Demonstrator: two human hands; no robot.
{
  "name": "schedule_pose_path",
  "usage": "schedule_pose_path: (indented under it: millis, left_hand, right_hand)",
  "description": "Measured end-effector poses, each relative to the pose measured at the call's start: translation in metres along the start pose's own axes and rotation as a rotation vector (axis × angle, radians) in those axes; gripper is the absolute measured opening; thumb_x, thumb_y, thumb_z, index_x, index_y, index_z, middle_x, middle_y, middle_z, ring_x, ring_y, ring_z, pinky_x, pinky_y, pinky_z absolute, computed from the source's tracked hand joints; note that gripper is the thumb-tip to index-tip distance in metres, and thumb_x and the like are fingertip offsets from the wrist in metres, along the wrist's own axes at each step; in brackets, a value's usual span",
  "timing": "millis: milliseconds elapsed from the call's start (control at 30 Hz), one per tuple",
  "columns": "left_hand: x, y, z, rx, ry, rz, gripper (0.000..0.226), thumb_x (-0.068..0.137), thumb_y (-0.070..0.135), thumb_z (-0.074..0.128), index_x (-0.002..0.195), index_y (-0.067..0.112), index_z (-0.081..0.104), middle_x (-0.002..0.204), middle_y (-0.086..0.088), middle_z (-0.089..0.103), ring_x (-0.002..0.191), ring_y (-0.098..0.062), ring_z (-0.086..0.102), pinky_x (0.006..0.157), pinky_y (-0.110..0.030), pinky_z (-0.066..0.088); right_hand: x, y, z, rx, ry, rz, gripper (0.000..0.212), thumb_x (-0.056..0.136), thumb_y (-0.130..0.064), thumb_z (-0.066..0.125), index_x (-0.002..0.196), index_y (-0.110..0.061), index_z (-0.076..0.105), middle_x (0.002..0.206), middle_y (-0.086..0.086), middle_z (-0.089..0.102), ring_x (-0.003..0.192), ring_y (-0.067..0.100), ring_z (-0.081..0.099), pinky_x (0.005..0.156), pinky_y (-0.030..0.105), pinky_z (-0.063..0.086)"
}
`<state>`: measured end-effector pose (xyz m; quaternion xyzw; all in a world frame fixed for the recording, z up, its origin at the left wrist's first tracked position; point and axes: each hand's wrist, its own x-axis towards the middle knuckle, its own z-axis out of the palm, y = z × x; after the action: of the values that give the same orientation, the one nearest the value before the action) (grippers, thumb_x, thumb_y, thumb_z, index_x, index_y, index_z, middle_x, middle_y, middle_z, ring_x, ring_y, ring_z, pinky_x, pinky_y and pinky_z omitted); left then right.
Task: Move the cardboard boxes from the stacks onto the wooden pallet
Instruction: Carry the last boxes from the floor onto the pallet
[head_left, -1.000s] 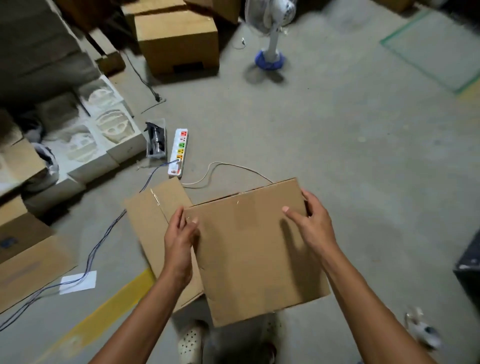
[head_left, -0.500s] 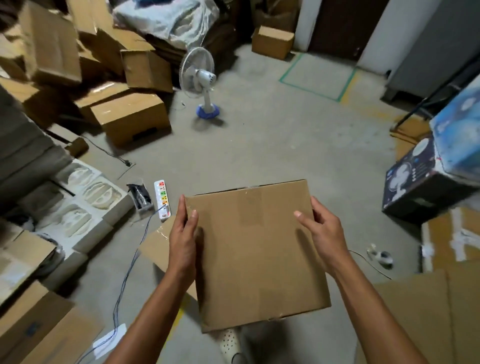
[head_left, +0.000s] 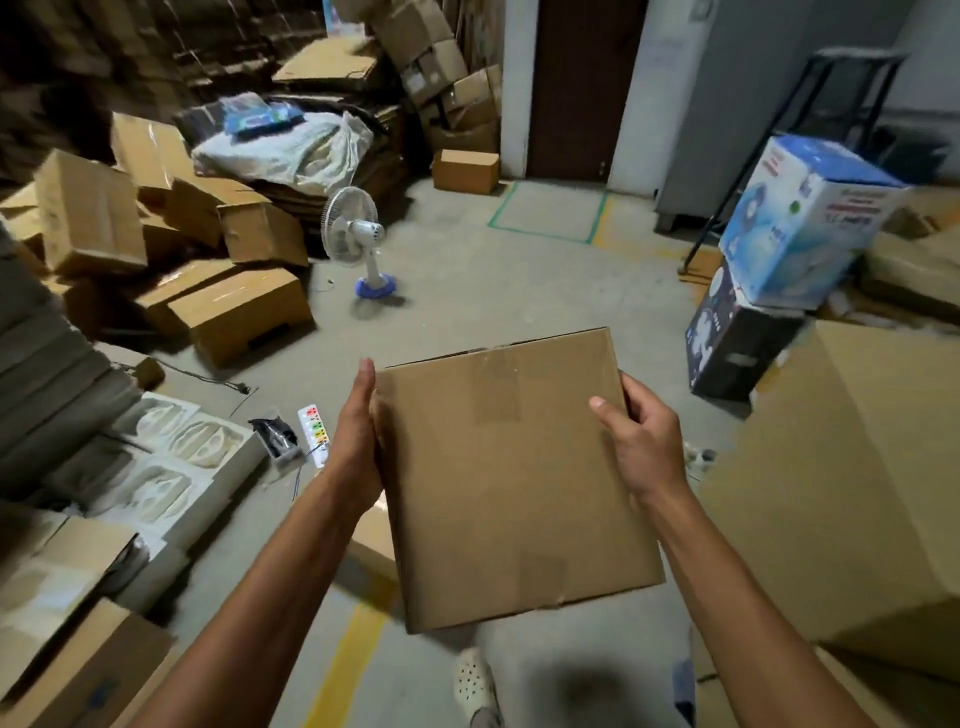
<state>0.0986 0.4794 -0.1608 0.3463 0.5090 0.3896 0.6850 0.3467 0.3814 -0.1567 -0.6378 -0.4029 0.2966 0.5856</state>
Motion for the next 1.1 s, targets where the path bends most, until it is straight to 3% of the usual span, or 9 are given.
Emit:
schedule_pose_path:
  millis: [67, 200, 367, 467, 533, 633, 733, 900, 1100]
  left_hand:
    - [-0.029, 0.007, -0.001, 0.003, -0.012, -0.067, 0.074, 0.084, 0.081, 0.045, 0.113, 0.018, 0.071, 0.104, -0.005, 0.078, 0.1, -0.022, 0.07, 0.078, -0.036, 0.05]
    - [-0.08, 0.0, 0.001, 0.062, 0.059, -0.08, 0.047, 0.091, 0.064, 0.053, 0.093, 0.019, 0.067, 0.085, -0.002, 0.071, 0.082, -0.02, 0.063, 0.072, -0.034, 0.043]
    - [-0.129, -0.027, -0.011, 0.133, -0.01, -0.07, 0.035, 0.074, 0.056, 0.062, 0.074, 0.022, 0.053, 0.076, -0.003, 0.048, 0.073, -0.021, 0.047, 0.067, -0.035, 0.032]
    - [-0.166, -0.041, -0.019, 0.143, -0.072, -0.018, 0.034, 0.071, 0.056, 0.064, 0.074, 0.024, 0.054, 0.075, -0.001, 0.043, 0.073, -0.021, 0.042, 0.064, -0.034, 0.027]
    - [-0.192, -0.049, -0.023, 0.136, -0.114, 0.02, 0.031, 0.067, 0.053, 0.066, 0.072, 0.024, 0.057, 0.072, 0.0, 0.044, 0.075, -0.021, 0.043, 0.063, -0.034, 0.028]
    - [-0.229, -0.058, -0.028, 0.136, -0.193, 0.208, 0.037, 0.057, 0.049, 0.068, 0.082, 0.022, 0.07, 0.083, 0.002, 0.062, 0.087, -0.02, 0.053, 0.076, -0.037, 0.038]
    - [-0.268, -0.061, -0.023, 0.194, -0.305, 0.426, 0.06, 0.068, 0.045, 0.068, 0.122, 0.017, 0.068, 0.113, 0.002, 0.072, 0.106, -0.015, 0.063, 0.093, -0.035, 0.047]
    - [-0.348, -0.061, 0.016, 0.214, -0.404, 0.6, 0.06, 0.081, 0.044, 0.059, 0.138, 0.024, 0.056, 0.123, 0.012, 0.066, 0.111, -0.009, 0.061, 0.088, -0.031, 0.048]
    - [-0.449, -0.087, 0.095, 0.13, -0.54, 0.656, 0.056, 0.079, 0.037, 0.059, 0.134, 0.028, 0.059, 0.121, 0.014, 0.067, 0.113, -0.01, 0.061, 0.093, -0.036, 0.049]
  right_hand:
    - [-0.041, -0.016, -0.012, -0.031, 0.033, -0.025, 0.027, 0.084, -0.032, 0.066, 0.097, -0.056, 0.07, 0.103, -0.019, 0.075, 0.098, 0.008, 0.071, 0.092, 0.046, 0.058]
    - [-0.116, -0.028, -0.027, -0.054, 0.107, -0.013, 0.029, 0.094, -0.019, 0.065, 0.105, -0.047, 0.068, 0.104, -0.022, 0.074, 0.097, -0.001, 0.069, 0.09, 0.03, 0.056]
    - [-0.209, -0.037, -0.034, 0.059, 0.234, 0.084, 0.023, 0.101, -0.039, 0.057, 0.122, -0.036, 0.064, 0.107, -0.032, 0.065, 0.107, -0.005, 0.06, 0.095, 0.022, 0.043]
    - [-0.252, -0.04, -0.039, 0.137, 0.275, 0.264, 0.061, 0.092, -0.072, 0.048, 0.14, -0.034, 0.055, 0.125, -0.027, 0.057, 0.122, 0.003, 0.05, 0.11, 0.033, 0.034]
    - [-0.277, -0.042, -0.045, 0.208, 0.302, 0.369, 0.099, 0.066, -0.099, 0.046, 0.144, -0.039, 0.053, 0.148, -0.011, 0.053, 0.138, 0.018, 0.046, 0.117, 0.053, 0.031]
    - [-0.313, -0.058, -0.059, 0.371, 0.322, 0.513, 0.119, 0.05, -0.105, 0.049, 0.151, -0.043, 0.04, 0.163, 0.001, 0.034, 0.148, 0.034, 0.031, 0.114, 0.073, 0.017]
    - [-0.345, -0.077, -0.077, 0.449, 0.394, 0.517, 0.135, 0.034, -0.101, 0.063, 0.15, -0.036, 0.044, 0.159, 0.006, 0.039, 0.145, 0.039, 0.034, 0.109, 0.077, 0.023]
    - [-0.393, -0.104, -0.124, 0.434, 0.586, 0.397, 0.131, 0.028, -0.08, 0.078, 0.142, -0.023, 0.051, 0.143, 0.007, 0.055, 0.128, 0.033, 0.051, 0.104, 0.065, 0.043]
    - [-0.478, -0.13, -0.232, 0.439, 0.753, 0.247, 0.069, 0.075, -0.061, 0.076, 0.129, -0.022, 0.058, 0.116, 0.004, 0.066, 0.101, 0.024, 0.061, 0.094, 0.054, 0.053]
